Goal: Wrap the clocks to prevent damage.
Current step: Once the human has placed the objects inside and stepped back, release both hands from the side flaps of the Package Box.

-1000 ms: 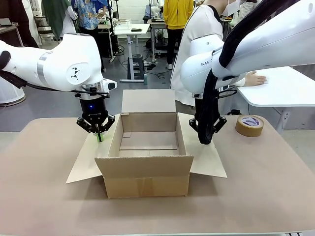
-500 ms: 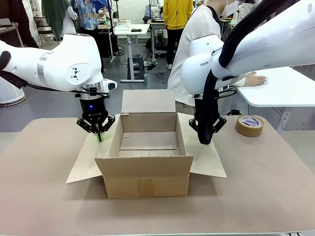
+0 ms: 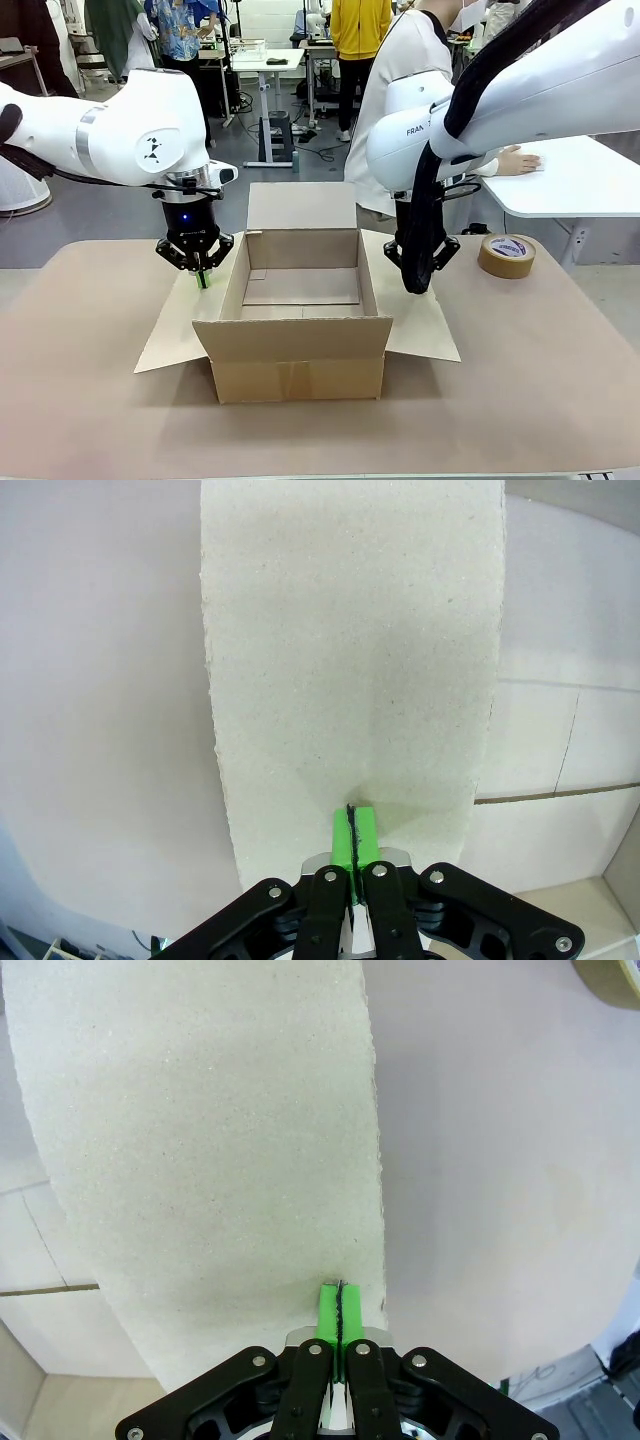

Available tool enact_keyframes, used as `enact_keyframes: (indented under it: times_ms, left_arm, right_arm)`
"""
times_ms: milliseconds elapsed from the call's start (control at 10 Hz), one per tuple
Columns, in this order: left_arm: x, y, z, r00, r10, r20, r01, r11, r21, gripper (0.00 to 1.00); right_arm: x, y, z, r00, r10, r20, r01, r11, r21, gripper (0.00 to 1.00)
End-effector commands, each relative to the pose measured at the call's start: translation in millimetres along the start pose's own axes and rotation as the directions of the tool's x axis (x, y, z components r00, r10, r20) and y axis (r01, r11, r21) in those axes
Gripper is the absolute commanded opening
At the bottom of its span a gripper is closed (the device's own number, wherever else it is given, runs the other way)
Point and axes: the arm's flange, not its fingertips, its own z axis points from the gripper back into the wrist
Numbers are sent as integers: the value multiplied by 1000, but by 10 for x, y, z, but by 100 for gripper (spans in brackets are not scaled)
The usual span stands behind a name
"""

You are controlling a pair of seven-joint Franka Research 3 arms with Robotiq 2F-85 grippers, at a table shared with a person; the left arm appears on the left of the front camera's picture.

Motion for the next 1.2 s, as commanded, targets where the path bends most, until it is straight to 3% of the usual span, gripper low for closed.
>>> enact_keyframes:
  times_ms: [0,1100]
  left_arm:
    - [-2,3,-5,1000,0,0,0,1000,0,0]
    - [-2,3,-5,1000,0,0,0,1000,0,0]
  right_arm:
    - [-9,-7,-2,1000,-1,7,1,1000,4,1]
    - [-9,-7,-2,1000,-1,7,1,1000,4,1]
